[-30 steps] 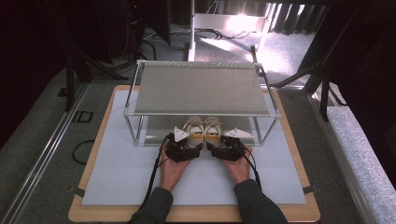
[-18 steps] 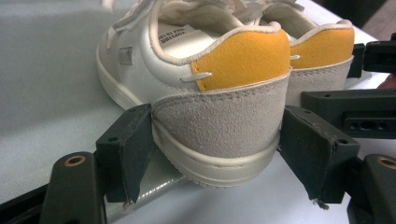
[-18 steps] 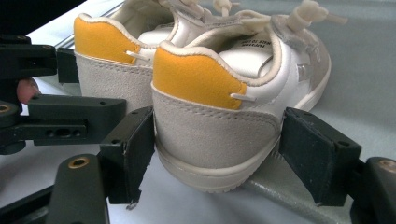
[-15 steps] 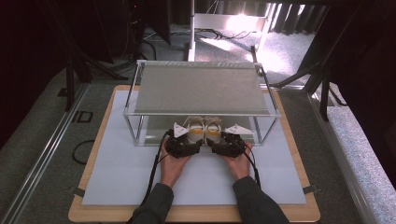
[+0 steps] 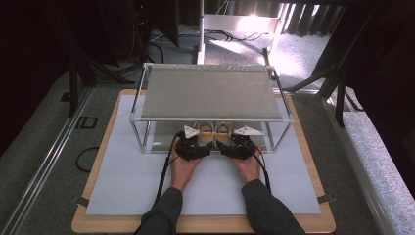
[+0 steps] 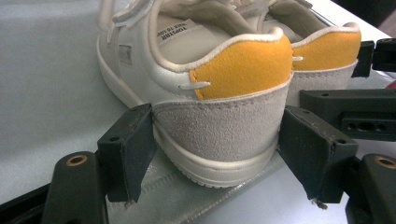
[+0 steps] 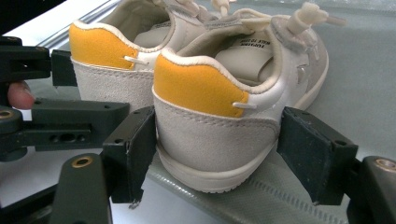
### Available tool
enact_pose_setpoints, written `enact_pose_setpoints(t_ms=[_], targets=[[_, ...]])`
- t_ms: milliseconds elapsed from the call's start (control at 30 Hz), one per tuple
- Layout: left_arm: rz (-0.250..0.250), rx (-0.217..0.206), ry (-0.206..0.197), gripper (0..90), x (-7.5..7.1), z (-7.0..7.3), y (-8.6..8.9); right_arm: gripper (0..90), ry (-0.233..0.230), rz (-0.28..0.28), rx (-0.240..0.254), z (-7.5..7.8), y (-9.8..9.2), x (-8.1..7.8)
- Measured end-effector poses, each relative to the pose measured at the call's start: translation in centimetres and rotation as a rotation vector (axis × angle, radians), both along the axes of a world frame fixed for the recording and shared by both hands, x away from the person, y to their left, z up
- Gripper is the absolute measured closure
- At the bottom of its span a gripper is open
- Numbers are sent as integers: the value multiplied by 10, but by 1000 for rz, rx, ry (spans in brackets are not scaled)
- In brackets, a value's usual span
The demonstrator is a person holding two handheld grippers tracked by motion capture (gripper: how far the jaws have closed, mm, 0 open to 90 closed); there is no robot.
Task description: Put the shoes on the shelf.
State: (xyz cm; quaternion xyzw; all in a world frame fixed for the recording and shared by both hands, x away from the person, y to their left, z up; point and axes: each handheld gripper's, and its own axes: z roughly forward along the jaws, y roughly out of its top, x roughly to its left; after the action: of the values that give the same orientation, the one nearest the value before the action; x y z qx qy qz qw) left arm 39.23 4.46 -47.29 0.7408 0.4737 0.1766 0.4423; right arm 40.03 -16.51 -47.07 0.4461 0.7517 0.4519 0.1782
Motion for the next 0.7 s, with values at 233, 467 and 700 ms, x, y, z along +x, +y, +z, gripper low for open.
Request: enact_pose_setpoints(t_ms=[233, 467, 700], targets=[[19, -3, 16, 283, 4, -2, -3, 298, 4, 3, -22, -4, 0, 3], [37, -16, 29, 283, 7, -4, -8, 300, -1, -3, -37, -4, -1, 5], [22, -16, 34, 279, 7, -6, -5, 295, -6, -3, -51, -4, -1, 5]])
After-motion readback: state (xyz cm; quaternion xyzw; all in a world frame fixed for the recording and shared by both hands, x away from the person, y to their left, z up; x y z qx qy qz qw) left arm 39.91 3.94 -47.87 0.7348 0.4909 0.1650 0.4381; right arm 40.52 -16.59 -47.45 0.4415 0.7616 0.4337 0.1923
